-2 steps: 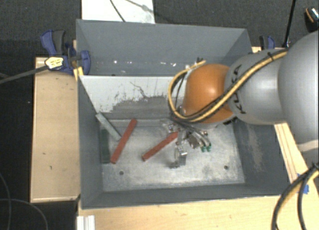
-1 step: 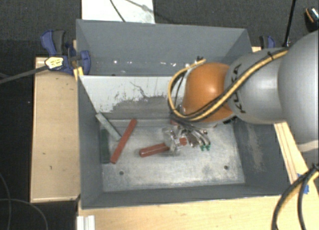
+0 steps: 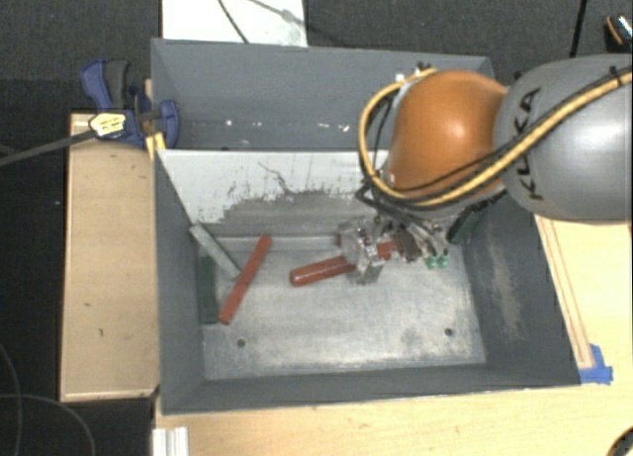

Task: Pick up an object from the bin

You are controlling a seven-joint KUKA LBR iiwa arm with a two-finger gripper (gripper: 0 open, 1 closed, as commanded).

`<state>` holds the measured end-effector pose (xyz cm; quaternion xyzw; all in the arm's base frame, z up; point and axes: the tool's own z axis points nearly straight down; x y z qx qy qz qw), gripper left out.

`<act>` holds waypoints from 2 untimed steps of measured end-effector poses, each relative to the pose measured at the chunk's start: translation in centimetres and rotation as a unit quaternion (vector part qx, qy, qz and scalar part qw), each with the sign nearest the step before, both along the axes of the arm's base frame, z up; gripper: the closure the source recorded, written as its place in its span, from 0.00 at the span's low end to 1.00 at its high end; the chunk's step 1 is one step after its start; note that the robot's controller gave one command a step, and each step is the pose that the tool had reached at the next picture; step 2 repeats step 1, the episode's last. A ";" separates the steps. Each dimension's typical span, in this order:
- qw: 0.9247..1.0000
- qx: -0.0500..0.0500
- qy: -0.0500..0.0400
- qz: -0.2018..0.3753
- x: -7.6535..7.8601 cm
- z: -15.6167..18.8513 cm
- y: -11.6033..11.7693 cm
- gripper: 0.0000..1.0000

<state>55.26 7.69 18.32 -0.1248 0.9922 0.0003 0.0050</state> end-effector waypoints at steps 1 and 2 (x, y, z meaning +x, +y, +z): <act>0.982 -0.001 0.001 0.190 1.1 4.4 2.8 1.00; 0.982 -0.001 0.001 0.190 1.1 4.4 2.8 1.00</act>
Offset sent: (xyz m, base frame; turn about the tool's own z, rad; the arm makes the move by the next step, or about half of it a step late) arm 0.0097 0.0268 0.0424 -0.3815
